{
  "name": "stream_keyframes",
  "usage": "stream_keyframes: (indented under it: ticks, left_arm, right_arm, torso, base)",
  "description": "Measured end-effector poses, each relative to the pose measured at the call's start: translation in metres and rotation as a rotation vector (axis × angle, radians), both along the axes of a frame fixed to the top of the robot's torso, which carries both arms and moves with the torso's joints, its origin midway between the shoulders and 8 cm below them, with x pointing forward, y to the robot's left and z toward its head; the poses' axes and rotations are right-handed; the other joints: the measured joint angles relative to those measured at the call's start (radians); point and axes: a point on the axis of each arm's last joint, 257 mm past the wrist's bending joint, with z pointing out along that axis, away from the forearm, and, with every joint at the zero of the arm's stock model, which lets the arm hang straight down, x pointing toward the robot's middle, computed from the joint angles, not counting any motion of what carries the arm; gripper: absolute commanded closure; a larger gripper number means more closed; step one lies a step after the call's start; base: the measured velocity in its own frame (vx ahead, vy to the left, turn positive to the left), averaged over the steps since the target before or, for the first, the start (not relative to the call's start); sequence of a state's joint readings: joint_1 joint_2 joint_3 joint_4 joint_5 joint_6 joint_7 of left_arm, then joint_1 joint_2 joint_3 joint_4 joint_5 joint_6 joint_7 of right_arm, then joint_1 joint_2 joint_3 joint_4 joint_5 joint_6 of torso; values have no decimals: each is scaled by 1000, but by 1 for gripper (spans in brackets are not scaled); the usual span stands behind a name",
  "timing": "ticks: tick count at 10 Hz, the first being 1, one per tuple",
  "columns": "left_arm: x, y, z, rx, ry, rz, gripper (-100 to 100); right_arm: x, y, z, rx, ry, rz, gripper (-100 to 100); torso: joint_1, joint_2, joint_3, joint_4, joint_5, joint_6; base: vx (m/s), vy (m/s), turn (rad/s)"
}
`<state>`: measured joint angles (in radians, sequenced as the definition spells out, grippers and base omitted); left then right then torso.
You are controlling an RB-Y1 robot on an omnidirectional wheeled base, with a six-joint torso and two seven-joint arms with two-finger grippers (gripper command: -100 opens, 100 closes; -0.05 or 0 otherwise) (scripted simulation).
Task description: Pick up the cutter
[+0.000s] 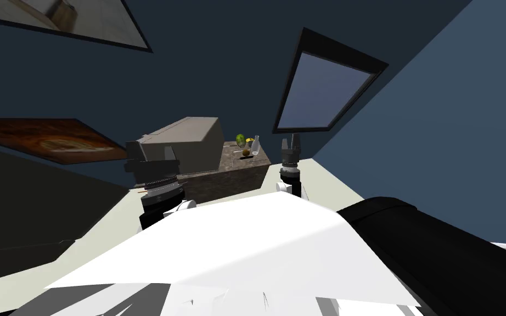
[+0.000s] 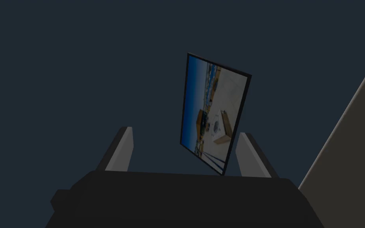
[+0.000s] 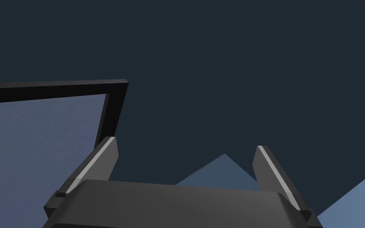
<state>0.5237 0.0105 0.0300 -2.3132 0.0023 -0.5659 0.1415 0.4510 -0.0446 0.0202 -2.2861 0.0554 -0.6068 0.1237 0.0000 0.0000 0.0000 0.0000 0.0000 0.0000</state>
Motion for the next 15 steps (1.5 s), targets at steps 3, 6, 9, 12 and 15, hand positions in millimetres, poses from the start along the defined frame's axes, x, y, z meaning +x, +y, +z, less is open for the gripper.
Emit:
stream_keyframes:
  ticks: [3,6,9,12,15]
  left_arm:
    - [0,0,0,0,0,0,0]
    - [0,0,0,0,0,0,0]
    - [0,0,0,0,0,0,0]
    - [0,0,0,0,0,0,0]
    - [0,0,0,0,0,0,0]
  right_arm:
    - [3,9,-22,-103,69,-10,-100]
    - [8,17,-58,-226,171,-34,-100]
    - [10,17,-96,-341,271,-59,-100]
    - [7,13,-141,-462,385,-83,-100]
    - [2,7,-177,-559,473,-98,-100]
  torso:
    - [5,8,4,2,1,0]
    - [6,8,4,2,1,0]
    - [6,7,4,2,1,0]
    - [5,6,4,2,1,0]
    - [4,5,3,1,1,0]
  base:
    - [-109,81,149]
    - [-116,103,187]
    - [-90,108,184]
    - [-72,79,121]
    - [-60,92,179]
